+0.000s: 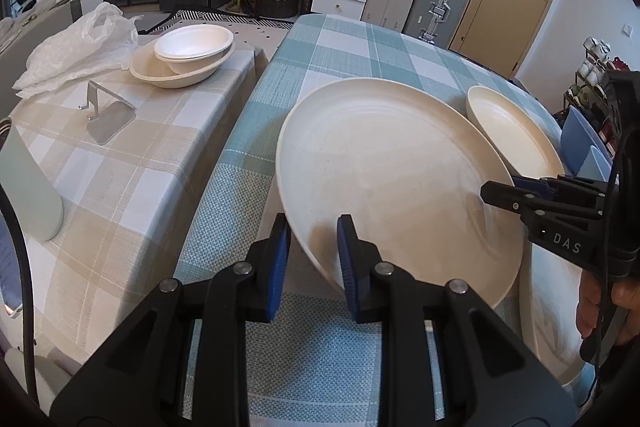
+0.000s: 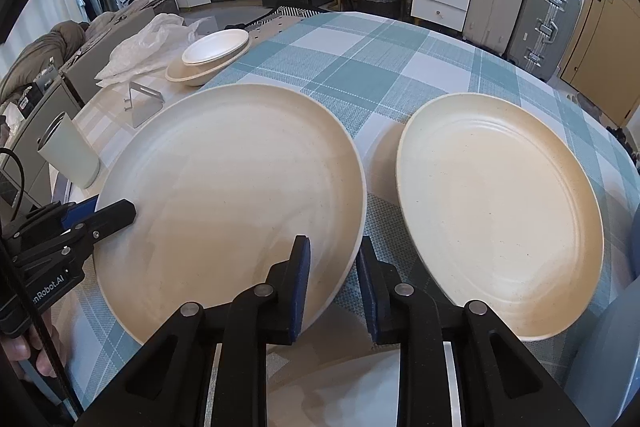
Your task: Organize plates and bowls
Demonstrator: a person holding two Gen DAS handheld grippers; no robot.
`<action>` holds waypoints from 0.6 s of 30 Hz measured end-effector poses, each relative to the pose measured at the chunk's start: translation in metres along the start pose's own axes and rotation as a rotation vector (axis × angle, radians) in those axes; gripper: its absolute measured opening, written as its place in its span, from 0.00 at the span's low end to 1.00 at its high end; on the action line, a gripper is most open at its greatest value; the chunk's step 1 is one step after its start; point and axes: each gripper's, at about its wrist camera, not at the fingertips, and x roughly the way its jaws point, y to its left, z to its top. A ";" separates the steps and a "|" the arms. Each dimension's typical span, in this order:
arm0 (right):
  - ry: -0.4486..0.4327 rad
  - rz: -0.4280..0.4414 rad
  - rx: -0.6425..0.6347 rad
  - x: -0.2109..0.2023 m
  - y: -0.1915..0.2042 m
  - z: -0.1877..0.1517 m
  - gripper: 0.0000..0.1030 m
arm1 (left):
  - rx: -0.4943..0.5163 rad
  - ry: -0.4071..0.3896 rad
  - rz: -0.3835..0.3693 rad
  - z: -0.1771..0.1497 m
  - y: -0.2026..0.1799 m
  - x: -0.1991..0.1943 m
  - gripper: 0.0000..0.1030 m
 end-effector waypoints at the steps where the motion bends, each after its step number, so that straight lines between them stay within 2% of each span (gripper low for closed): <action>1: -0.004 -0.002 0.000 -0.002 0.000 0.000 0.23 | 0.001 -0.005 -0.003 0.000 -0.001 -0.002 0.20; 18: -0.063 -0.025 0.036 -0.046 -0.010 -0.010 0.23 | 0.057 -0.059 -0.036 0.004 -0.031 -0.041 0.20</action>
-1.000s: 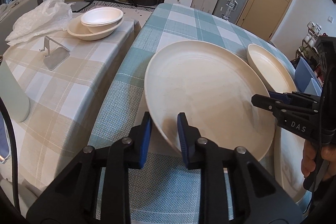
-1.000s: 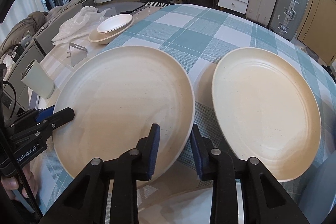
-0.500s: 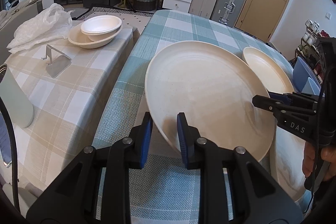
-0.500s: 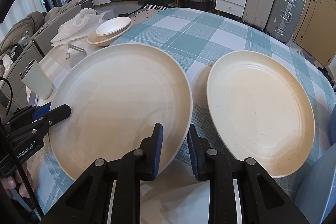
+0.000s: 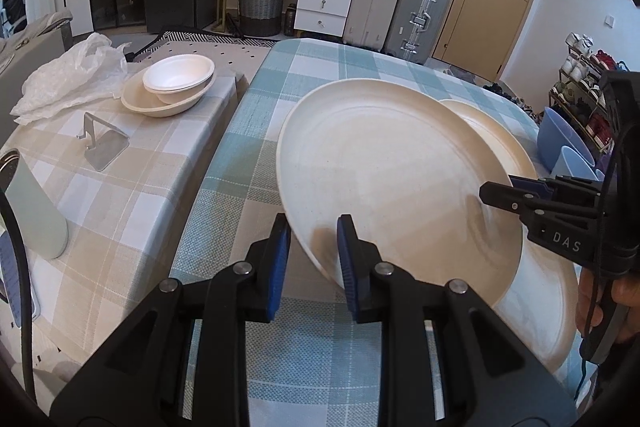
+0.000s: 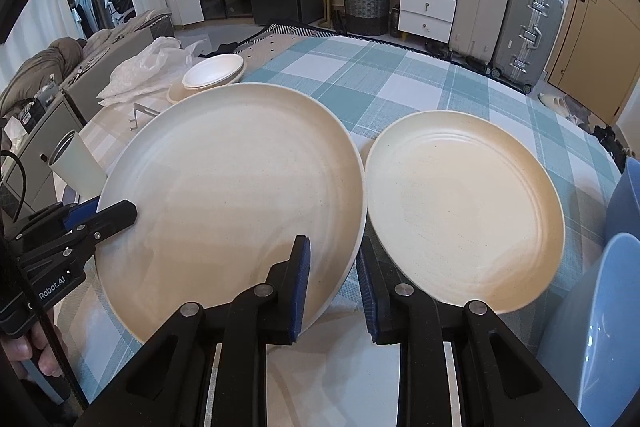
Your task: Organize plates and bowls
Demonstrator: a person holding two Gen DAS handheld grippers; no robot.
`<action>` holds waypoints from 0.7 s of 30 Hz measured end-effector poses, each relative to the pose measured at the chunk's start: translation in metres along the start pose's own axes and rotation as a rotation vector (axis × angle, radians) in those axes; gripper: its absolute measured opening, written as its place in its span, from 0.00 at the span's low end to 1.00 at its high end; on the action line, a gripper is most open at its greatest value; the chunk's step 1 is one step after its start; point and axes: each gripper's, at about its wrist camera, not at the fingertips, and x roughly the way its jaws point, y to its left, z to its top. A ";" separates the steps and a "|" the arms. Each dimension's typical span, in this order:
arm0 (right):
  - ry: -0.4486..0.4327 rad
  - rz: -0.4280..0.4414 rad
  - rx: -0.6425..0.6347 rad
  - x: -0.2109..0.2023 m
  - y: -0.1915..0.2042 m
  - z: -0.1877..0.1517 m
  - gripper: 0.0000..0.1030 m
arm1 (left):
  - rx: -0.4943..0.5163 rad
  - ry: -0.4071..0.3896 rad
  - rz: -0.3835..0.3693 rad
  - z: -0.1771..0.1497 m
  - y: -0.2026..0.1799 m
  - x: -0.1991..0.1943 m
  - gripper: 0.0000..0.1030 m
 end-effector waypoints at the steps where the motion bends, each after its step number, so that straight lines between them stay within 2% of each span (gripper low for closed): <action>1: -0.003 -0.002 0.004 -0.003 -0.001 -0.001 0.23 | 0.005 -0.004 -0.003 0.000 -0.003 -0.003 0.20; 21: -0.044 -0.052 0.098 -0.058 -0.028 -0.040 0.23 | 0.116 -0.019 -0.065 -0.008 -0.063 -0.042 0.21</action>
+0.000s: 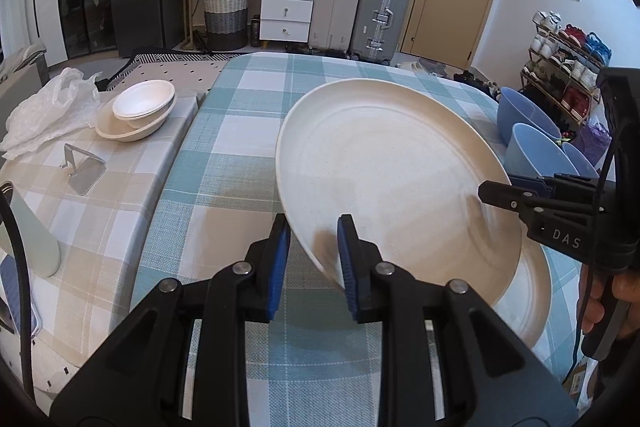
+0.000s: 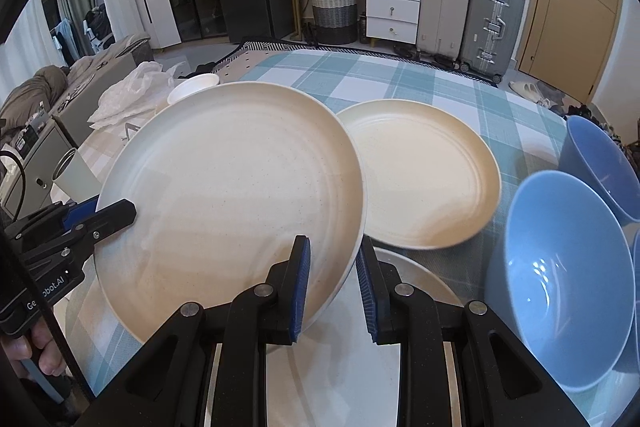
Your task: Organize plates and bowls
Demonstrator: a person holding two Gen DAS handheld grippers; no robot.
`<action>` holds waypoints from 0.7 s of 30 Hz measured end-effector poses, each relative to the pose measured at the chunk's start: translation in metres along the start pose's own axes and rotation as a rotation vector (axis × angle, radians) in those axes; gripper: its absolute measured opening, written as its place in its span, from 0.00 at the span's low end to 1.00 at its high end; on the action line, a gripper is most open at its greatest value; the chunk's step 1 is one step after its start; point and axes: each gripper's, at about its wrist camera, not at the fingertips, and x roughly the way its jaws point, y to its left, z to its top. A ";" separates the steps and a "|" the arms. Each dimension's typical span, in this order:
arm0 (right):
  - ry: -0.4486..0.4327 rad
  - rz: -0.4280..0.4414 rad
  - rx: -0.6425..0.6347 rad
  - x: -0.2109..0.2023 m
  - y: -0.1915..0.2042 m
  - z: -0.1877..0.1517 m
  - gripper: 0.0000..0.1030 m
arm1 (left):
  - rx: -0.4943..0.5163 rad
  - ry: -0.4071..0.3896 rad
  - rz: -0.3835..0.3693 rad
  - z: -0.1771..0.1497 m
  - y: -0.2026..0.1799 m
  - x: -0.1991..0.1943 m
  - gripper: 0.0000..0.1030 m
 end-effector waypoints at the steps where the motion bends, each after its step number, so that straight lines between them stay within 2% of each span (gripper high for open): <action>1: -0.001 -0.003 0.003 -0.003 -0.002 -0.002 0.23 | 0.005 0.002 -0.004 -0.001 -0.003 -0.001 0.21; 21: -0.002 -0.061 0.101 -0.042 -0.034 -0.048 0.23 | 0.117 0.034 -0.065 -0.014 -0.056 -0.010 0.21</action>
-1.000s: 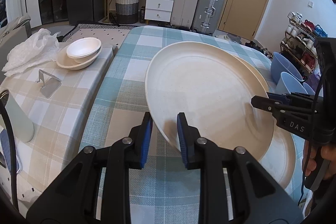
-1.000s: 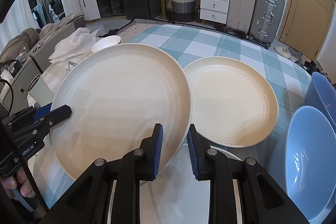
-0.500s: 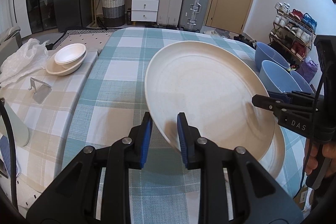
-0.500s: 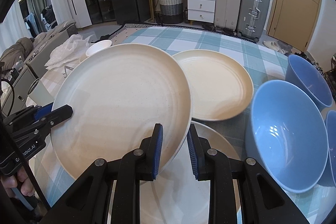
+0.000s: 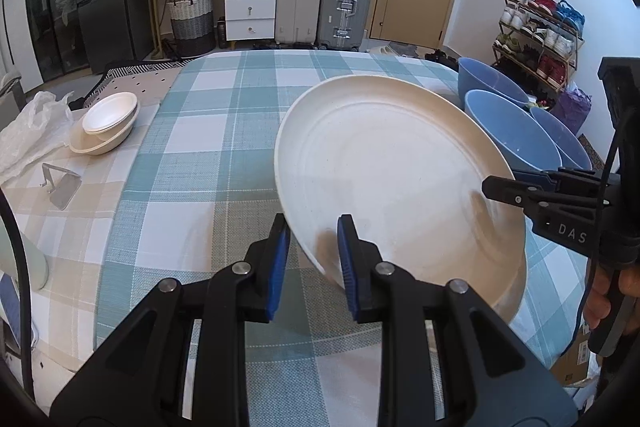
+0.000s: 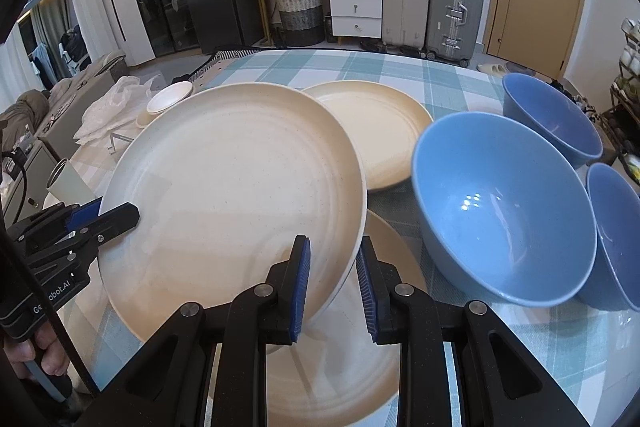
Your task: Organize plates and bowls
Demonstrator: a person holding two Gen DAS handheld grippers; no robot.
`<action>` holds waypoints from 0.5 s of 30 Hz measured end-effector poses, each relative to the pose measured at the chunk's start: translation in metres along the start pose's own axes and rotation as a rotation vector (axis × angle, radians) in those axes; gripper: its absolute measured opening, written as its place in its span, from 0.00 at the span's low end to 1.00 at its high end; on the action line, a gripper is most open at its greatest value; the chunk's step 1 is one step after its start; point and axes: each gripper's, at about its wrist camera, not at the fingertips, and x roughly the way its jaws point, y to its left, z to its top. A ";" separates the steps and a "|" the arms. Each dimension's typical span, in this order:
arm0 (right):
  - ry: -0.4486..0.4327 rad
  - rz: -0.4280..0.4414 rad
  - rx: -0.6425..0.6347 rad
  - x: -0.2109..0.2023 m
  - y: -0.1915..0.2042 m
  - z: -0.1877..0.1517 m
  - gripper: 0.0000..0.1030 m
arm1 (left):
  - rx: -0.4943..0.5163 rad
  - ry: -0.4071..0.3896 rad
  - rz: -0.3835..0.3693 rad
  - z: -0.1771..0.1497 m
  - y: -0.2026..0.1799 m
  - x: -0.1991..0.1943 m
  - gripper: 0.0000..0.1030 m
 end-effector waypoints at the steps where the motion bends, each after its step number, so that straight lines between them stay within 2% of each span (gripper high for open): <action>1: 0.002 -0.001 0.005 0.000 -0.001 -0.003 0.23 | 0.008 0.005 -0.006 -0.001 -0.003 0.001 0.21; 15: 0.034 -0.028 0.055 -0.004 -0.023 -0.031 0.23 | 0.095 0.069 -0.012 -0.014 -0.029 0.018 0.21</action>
